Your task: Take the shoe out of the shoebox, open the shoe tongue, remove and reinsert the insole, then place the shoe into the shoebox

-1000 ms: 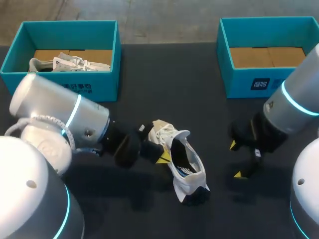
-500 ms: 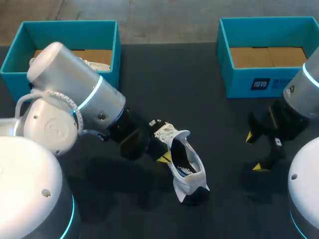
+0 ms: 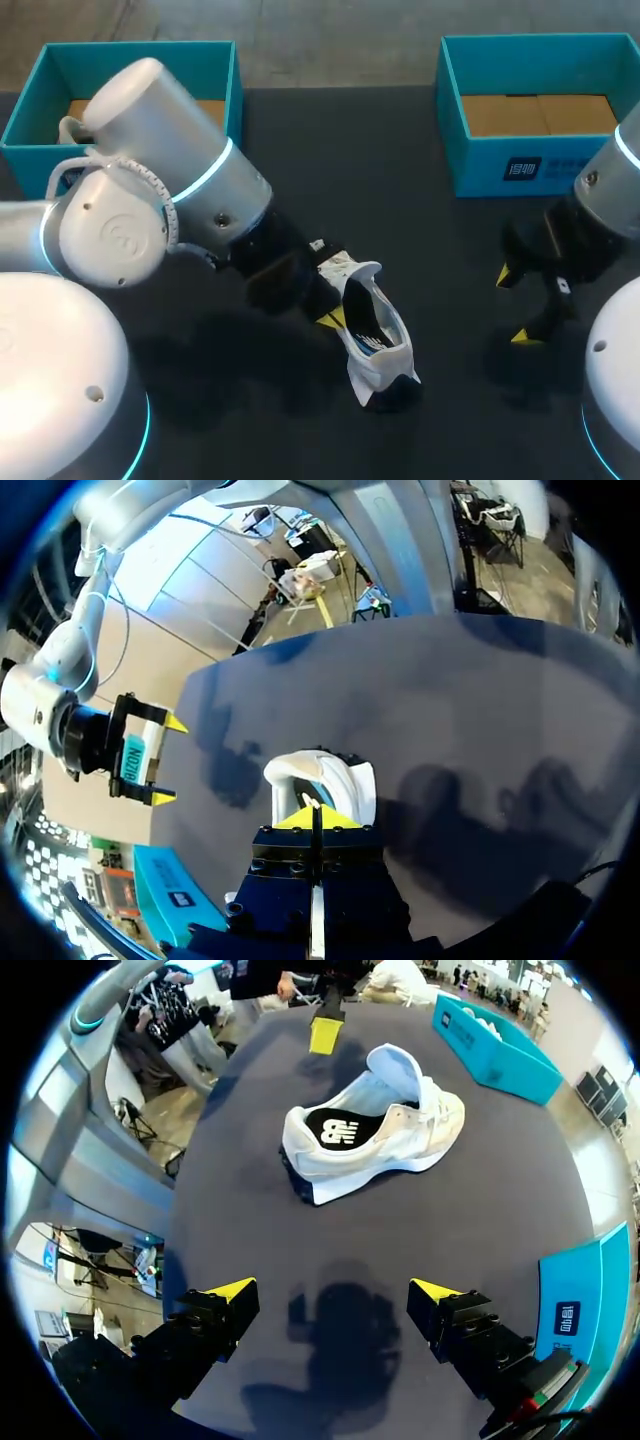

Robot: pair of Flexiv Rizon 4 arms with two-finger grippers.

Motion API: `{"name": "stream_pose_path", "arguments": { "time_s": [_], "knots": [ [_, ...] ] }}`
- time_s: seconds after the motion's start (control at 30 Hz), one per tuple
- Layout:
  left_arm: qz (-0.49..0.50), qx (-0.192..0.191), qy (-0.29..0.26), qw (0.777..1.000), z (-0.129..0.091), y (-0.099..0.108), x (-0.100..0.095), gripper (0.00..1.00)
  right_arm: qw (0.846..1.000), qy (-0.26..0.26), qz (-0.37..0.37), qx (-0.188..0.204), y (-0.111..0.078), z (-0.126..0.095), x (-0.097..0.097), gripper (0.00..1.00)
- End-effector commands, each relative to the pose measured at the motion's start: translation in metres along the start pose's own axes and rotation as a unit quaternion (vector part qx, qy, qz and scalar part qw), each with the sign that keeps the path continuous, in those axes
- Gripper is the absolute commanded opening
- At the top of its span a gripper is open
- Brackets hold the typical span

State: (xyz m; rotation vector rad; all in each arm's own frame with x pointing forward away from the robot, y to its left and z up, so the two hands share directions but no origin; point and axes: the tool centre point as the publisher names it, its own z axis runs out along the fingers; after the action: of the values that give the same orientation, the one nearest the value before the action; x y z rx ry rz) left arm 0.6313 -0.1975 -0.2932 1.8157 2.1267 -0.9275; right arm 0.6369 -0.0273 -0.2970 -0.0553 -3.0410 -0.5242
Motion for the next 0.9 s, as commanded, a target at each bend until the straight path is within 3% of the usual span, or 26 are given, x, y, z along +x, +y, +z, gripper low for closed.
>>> {"name": "stream_pose_path", "arguments": {
  "time_s": [0.03, 0.2, 0.43, 0.67, 0.9],
  "knots": [
    [0.000, 0.011, 0.033, 0.999, 0.017, 0.009, -0.011, 0.00, 1.000, -0.001, 0.001, 0.001, 0.000, 0.000, 0.001, 1.00],
    [0.005, 0.013, 0.073, 0.997, 0.031, 0.012, -0.010, 0.00, 1.000, -0.002, 0.001, -0.001, -0.003, -0.001, 0.001, 1.00],
    [0.016, -0.011, 0.130, 0.991, 0.040, 0.011, -0.012, 0.00, 1.000, -0.002, 0.013, 0.000, -0.023, -0.016, 0.001, 1.00],
    [0.015, -0.006, 0.182, 0.983, 0.043, 0.010, -0.010, 0.00, 0.999, 0.012, 0.029, 0.012, -0.041, -0.031, -0.002, 1.00],
    [0.012, -0.004, 0.219, 0.976, 0.047, 0.014, -0.005, 0.00, 0.999, 0.012, 0.029, 0.012, -0.041, -0.031, -0.002, 1.00]
  ]
}}
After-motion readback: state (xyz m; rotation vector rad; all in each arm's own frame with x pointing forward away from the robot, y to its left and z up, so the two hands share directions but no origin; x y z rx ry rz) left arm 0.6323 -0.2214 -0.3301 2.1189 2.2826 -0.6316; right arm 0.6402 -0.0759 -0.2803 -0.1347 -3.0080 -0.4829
